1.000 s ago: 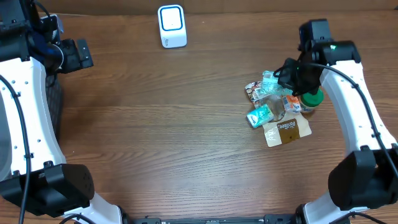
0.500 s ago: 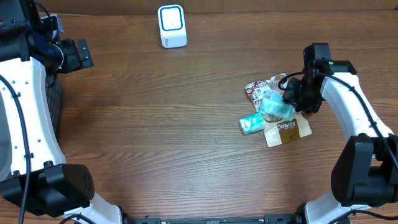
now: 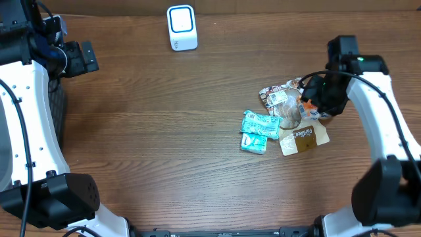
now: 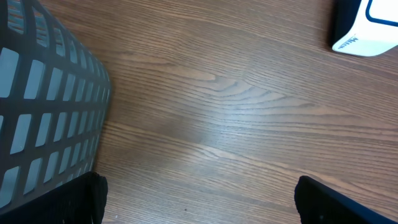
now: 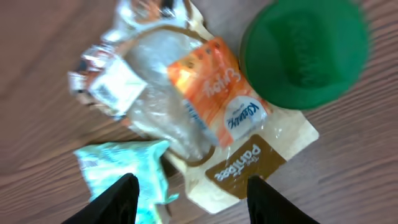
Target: Scan the item barcode
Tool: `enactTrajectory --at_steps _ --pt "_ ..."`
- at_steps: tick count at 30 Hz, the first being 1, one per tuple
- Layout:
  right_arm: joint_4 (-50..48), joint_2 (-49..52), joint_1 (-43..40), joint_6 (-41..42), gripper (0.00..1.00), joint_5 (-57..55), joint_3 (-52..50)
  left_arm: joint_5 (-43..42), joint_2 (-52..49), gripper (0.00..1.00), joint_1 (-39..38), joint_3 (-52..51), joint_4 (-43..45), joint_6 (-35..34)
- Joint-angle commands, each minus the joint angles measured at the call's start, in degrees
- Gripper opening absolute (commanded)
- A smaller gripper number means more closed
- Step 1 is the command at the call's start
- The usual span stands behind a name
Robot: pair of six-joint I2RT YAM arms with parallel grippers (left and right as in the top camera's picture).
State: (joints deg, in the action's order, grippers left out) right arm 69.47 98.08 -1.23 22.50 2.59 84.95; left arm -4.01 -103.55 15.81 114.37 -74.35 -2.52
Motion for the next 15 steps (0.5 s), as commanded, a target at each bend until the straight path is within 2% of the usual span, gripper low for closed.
enactTrajectory --at_steps 1,8,11,12,13,15 --pt "1.92 -7.72 2.01 -0.07 0.54 0.57 3.67 0.15 -0.61 1.00 0.20 0.11 0.02 1.27" --pt "6.21 -20.55 10.60 -3.04 0.54 0.52 3.85 0.15 -0.61 0.99 0.20 0.11 0.02 1.27" --pt "6.88 -26.18 14.64 -2.97 0.59 0.55 3.85 0.15 -0.61 1.00 0.20 0.11 0.00 1.27" --pt "6.97 -27.93 15.91 -2.99 0.88 0.52 3.85 0.15 -0.61 1.00 0.20 0.11 0.02 1.27" --pt "7.02 -29.31 16.79 -2.99 1.00 0.55 3.85 0.15 -0.61 1.00 0.20 0.11 0.02 1.27" --pt "7.39 -33.05 18.97 -2.97 1.00 0.57 3.85 0.15 -0.61 0.99 0.20 0.11 0.00 1.27"
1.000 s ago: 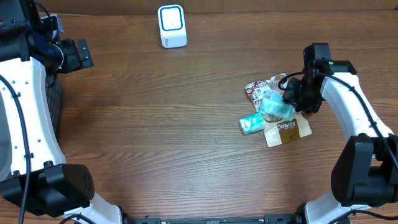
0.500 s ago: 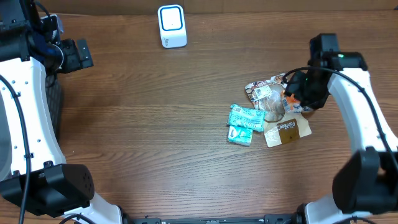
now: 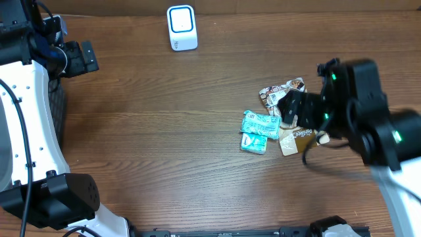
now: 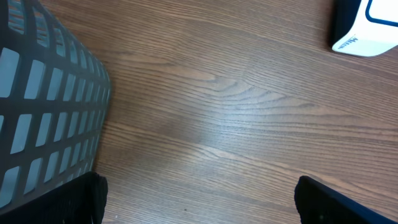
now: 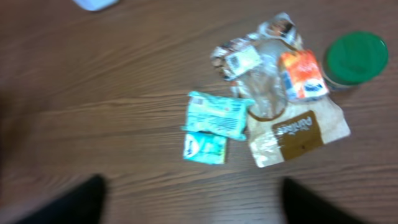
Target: Scan the item barcode
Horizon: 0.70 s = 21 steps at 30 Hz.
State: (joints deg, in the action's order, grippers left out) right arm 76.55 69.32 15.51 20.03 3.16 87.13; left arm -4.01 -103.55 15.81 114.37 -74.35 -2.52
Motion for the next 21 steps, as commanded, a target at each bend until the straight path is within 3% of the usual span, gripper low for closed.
enactTrajectory --at_steps 1,21 --pt "0.31 -5.27 2.62 -0.52 1.00 0.00 1.66 0.15 -0.61 1.00 0.20 0.11 0.02 1.27" --pt "-1.05 -5.84 2.86 -1.05 1.00 -7.50 0.39 0.15 -0.61 0.99 0.20 0.11 0.02 1.27"
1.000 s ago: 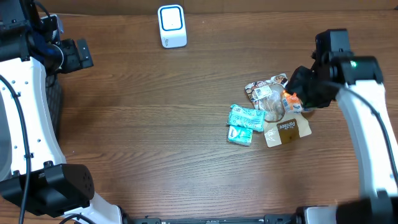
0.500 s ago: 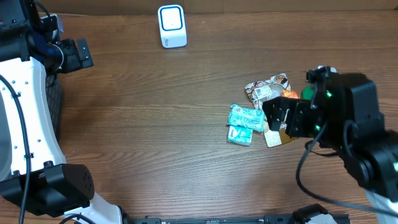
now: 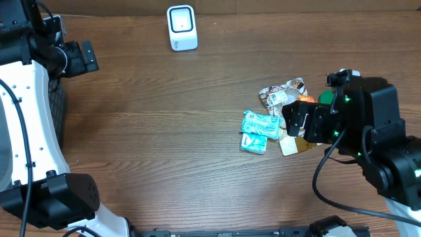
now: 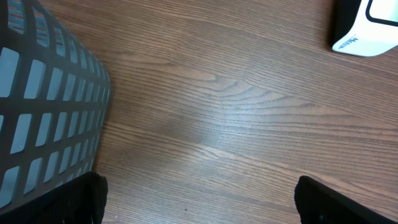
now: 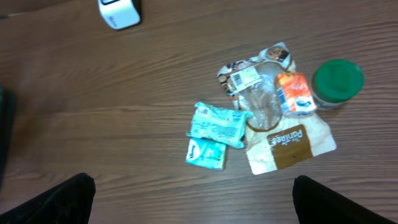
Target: Scan the item barcode
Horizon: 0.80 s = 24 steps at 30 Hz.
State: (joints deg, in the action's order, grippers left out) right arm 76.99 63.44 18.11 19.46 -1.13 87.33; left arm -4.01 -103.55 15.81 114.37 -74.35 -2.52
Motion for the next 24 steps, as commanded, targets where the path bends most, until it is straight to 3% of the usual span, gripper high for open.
enactTrajectory --at_steps 1,8,24 --pt "-2.45 -0.50 0.24 -0.59 1.00 -3.93 -0.59 0.15 -0.61 1.00 0.20 0.11 0.02 1.27" --pt "-19.10 -8.20 -2.62 -6.10 1.00 -4.17 -12.83 0.15 -0.61 1.00 0.20 0.11 0.02 1.27" --pt "-58.84 -43.32 -11.43 -6.03 1.00 -4.13 -59.60 0.15 -0.61 0.99 0.20 0.11 0.02 1.27"
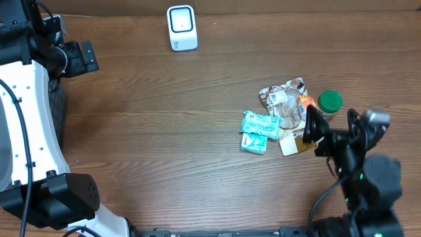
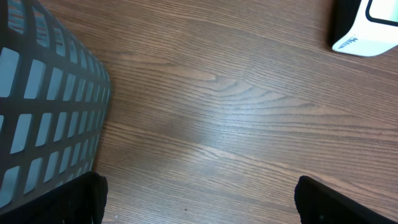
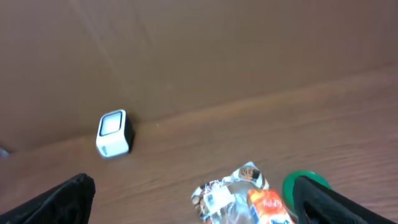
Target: Scan the item barcode
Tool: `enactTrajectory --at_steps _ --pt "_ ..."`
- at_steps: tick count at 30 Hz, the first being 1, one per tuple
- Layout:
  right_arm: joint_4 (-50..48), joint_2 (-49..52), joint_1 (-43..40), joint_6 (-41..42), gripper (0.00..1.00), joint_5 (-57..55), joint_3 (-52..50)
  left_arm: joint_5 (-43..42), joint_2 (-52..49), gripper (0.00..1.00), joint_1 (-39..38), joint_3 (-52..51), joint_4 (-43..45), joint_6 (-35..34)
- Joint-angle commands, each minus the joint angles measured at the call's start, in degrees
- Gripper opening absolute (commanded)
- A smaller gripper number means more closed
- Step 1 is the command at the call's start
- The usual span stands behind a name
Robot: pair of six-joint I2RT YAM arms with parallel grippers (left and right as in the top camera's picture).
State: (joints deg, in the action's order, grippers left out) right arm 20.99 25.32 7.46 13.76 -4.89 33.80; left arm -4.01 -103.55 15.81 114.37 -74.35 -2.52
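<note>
The white scanner stands at the table's back edge and also shows in the right wrist view. The items lie in a pile at the right: teal packets, a clear wrapper with a barcode label, an orange packet, a brown pouch and a green-lidded jar. My right gripper hangs high over the pile's front right, open and empty. My left gripper is far left, open and empty.
A dark mesh basket stands at the left edge beside my left gripper. A brown wall rises behind the table. Bare wood lies between the scanner and the pile.
My right gripper has moved toward the table's front and tilted up, so its camera now faces the back wall and scanner. The green jar is uncovered in the overhead view. Left arm unchanged.
My right gripper was open low over the orange packet and green lid. Then it stood higher with the whole pile in its view, then higher again. Now it is drawn back to the front right, still empty. The items and the left arm have not moved.
</note>
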Motion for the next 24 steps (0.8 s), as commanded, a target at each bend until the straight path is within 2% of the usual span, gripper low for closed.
enactTrajectory --at_steps 1,8,13,24 --pt "-4.26 -6.97 -0.87 -0.33 1.00 -0.39 -8.17 0.15 -0.61 1.00 0.20 0.11 0.02 1.27" --pt "-13.79 -17.22 -0.92 -0.35 1.00 -0.70 -22.23 0.15 -0.61 0.99 0.20 0.11 0.00 1.27" --pt "-19.19 -21.77 -1.11 -0.33 1.00 -0.63 -28.68 0.15 -0.61 1.00 0.20 0.11 0.02 1.27" --pt "-16.65 -25.20 -1.11 -0.33 1.00 -0.39 -33.35 0.15 -0.61 1.00 0.20 0.11 0.00 1.27"
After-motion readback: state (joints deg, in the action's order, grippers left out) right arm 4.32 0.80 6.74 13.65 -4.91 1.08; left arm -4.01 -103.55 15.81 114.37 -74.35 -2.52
